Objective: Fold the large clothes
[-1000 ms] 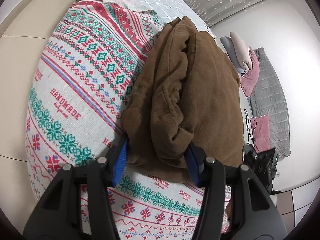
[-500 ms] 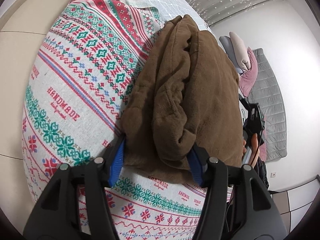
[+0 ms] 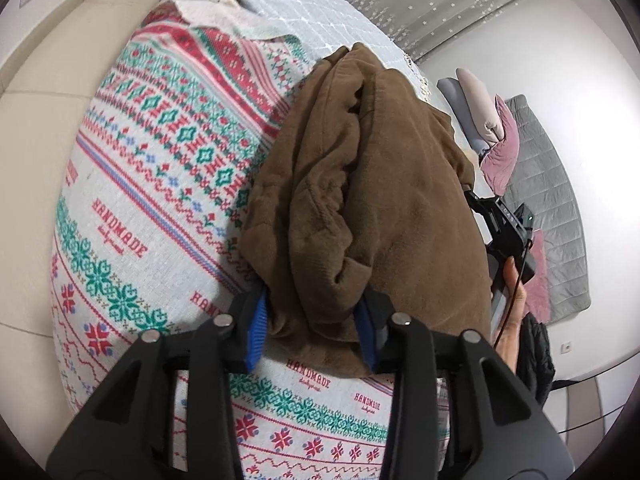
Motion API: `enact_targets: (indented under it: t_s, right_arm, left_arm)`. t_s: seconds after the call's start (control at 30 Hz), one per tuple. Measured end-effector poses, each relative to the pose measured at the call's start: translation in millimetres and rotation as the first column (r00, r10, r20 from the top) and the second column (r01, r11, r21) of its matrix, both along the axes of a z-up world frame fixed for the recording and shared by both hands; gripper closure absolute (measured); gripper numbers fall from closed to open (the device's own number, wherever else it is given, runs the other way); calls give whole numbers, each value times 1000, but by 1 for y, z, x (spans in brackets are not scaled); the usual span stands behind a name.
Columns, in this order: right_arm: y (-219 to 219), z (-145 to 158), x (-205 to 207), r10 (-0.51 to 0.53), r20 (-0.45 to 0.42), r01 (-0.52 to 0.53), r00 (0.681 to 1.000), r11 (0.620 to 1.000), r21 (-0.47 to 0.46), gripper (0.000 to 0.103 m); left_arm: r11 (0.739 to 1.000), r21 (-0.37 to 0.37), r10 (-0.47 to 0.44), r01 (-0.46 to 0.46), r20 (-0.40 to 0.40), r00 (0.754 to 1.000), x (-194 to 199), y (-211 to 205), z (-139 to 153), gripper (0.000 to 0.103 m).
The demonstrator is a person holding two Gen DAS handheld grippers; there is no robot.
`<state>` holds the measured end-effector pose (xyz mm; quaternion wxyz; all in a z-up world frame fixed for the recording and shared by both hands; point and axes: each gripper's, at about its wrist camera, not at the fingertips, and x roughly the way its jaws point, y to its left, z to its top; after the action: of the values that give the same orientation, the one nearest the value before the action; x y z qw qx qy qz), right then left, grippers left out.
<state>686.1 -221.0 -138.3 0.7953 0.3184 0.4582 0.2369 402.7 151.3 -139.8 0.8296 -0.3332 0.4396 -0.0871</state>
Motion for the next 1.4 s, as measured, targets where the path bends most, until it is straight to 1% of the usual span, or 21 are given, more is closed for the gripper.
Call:
enact_targets:
  t_s: [0.13,0.2,0.3,0.33,0.4,0.5,0.53,0.67,0.7,0.8,0.9,0.97,1.07,1.13,1.2,1.23,1.27,1.3,1.33,1.37,1.4]
  right_arm:
    - [12,21,-7,14,58,-8,998,995,-100,60]
    - [17,32,-11,17,85,-6,996,992,-127,64]
    - [23,51,-17,29,131,-9,991,988,-151,67]
    - [26,60,-22,40,152,-16,988,987,-158,67]
    - [20,70,-42,63,182,-31,981,984,-173,68]
    - [17,95,-60,84,215,-40,973,978,-204,69]
    - [12,106,-69,93,226,-42,970,975,-219,69]
    - [-8,144,-102,109,254,-43,961,967,-252,69]
    - [-19,152,-115,114,262,-45,958,965,-257,69]
    - [-54,172,-153,122,272,-45,955,961,-272,69]
    - [-89,182,-188,125,270,-48,955,960,-276,69]
    - [-112,180,-211,130,255,-56,958,958,-280,69]
    - [-134,169,-243,146,233,-68,961,947,-313,69]
    - [-145,155,-266,168,221,-94,961,946,-311,69]
    - [-153,138,-279,172,212,-107,962,952,-288,69]
    - [-155,130,-281,167,200,-110,965,957,-267,69]
    - [-170,113,-285,163,180,-118,970,963,-241,68]
    - [-171,102,-285,159,161,-118,974,964,-238,68]
    - [-180,86,-284,137,132,-101,982,964,-247,67]
    - [-186,75,-281,107,115,-78,988,969,-234,66]
    - [-196,63,-276,72,89,-54,993,980,-190,65]
  left_arm:
    - [999,33,8,-10,32,999,2,-3,10,70]
    - [999,40,7,-10,86,996,-1,-4,23,71]
    - [999,47,-12,4,179,984,-9,-8,45,72]
    - [999,49,-15,5,193,981,-10,-9,49,73]
    - [999,39,-16,9,193,981,-9,-9,52,73]
    - [999,-23,-25,30,177,984,-12,-7,55,74]
    - [999,-23,-34,39,187,982,-15,-9,59,74]
    - [995,14,-100,100,253,962,-47,-38,94,74]
    - [992,37,-126,121,265,956,-58,-50,103,74]
    - [979,65,-204,193,267,942,-91,-85,113,74]
    - [960,75,-279,269,265,923,-129,-119,111,74]
    - [946,91,-323,310,266,908,-155,-138,106,74]
    - [927,58,-373,370,232,898,-188,-159,89,76]
    - [920,73,-391,385,210,896,-208,-170,78,76]
    - [913,123,-406,389,178,896,-231,-184,60,76]
    - [911,130,-409,392,155,899,-236,-188,49,76]
    - [912,123,-406,392,124,906,-240,-189,35,76]
    - [917,127,-391,379,98,915,-243,-187,22,76]
    - [920,136,-382,369,87,920,-244,-186,17,76]
    - [924,114,-376,365,88,923,-244,-181,9,76]
    - [927,98,-370,361,91,925,-244,-178,6,75]
